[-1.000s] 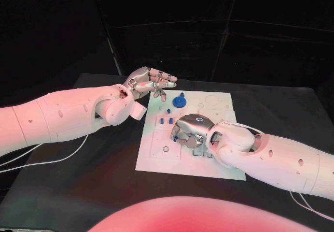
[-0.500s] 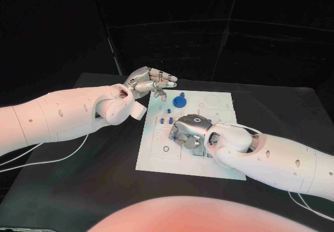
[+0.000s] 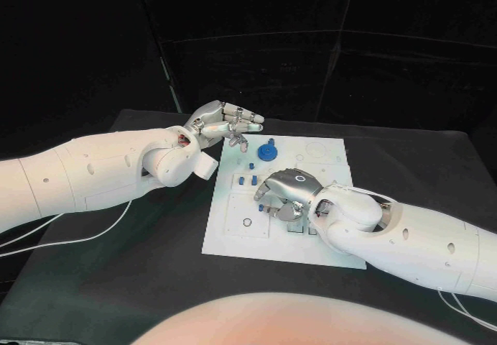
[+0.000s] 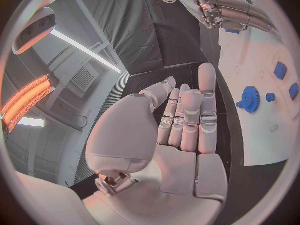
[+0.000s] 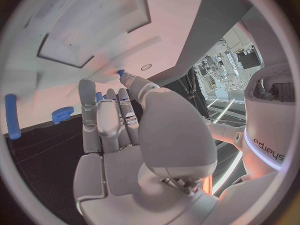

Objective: Assemble the parts on the task board

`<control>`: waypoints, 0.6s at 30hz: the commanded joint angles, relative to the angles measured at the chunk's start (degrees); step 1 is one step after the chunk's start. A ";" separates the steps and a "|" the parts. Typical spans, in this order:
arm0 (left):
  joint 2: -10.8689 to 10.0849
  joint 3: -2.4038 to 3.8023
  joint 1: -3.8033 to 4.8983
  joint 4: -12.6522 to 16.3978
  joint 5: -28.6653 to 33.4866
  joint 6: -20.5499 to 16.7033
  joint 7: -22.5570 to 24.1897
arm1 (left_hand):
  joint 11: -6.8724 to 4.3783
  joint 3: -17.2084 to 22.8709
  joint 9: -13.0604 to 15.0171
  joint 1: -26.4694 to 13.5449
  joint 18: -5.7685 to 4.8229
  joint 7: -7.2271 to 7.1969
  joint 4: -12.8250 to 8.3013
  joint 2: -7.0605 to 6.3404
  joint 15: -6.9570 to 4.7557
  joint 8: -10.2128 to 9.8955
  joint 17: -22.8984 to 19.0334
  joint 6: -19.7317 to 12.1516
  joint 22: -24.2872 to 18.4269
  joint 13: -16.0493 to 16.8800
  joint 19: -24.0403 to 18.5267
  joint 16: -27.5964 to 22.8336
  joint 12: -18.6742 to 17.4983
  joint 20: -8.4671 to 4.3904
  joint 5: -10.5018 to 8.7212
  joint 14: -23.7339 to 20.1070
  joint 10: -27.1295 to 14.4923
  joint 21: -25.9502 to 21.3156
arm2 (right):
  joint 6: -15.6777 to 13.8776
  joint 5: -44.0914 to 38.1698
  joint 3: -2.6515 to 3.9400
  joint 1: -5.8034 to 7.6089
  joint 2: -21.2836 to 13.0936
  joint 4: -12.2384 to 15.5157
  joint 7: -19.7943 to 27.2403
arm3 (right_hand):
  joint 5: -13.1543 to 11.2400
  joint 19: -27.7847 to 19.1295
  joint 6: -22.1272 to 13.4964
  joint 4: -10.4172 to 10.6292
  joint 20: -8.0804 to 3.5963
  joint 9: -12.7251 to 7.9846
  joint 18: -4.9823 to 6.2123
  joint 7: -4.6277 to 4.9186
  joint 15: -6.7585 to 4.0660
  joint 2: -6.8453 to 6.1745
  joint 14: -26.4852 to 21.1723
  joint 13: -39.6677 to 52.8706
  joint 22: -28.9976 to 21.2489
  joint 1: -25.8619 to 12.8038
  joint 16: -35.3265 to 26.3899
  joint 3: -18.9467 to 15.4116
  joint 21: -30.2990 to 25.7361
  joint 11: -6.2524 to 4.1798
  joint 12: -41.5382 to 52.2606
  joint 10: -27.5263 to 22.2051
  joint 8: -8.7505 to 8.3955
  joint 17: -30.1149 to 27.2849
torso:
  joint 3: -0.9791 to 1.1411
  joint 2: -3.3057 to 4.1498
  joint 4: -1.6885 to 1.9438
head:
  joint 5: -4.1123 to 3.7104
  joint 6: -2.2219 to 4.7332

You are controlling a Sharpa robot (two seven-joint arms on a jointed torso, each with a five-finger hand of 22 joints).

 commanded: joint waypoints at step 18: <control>0.06 -0.27 -0.09 -0.26 0.27 1.76 -0.38 | 0.20 -0.42 0.00 -0.57 0.73 0.10 0.13 -0.14 -0.02 0.19 0.07 0.18 -0.08 -0.04 -0.33 -0.01 0.27 -0.03 0.14 -0.39 0.03 -0.28 | -6.81 2.68 2.85 2.90 -12.44 7.88 -2.72 | 1.10 3.93 -1.18 0.60 -0.49 0.04 -0.27 -0.10 -0.04 -0.01 1.42 0.24 3.87 -1.82 1.98 -2.00 1.84 -0.64 4.79 2.34 -0.06 0.72 | -0.08 0.00 -0.06 | -2.27 1.93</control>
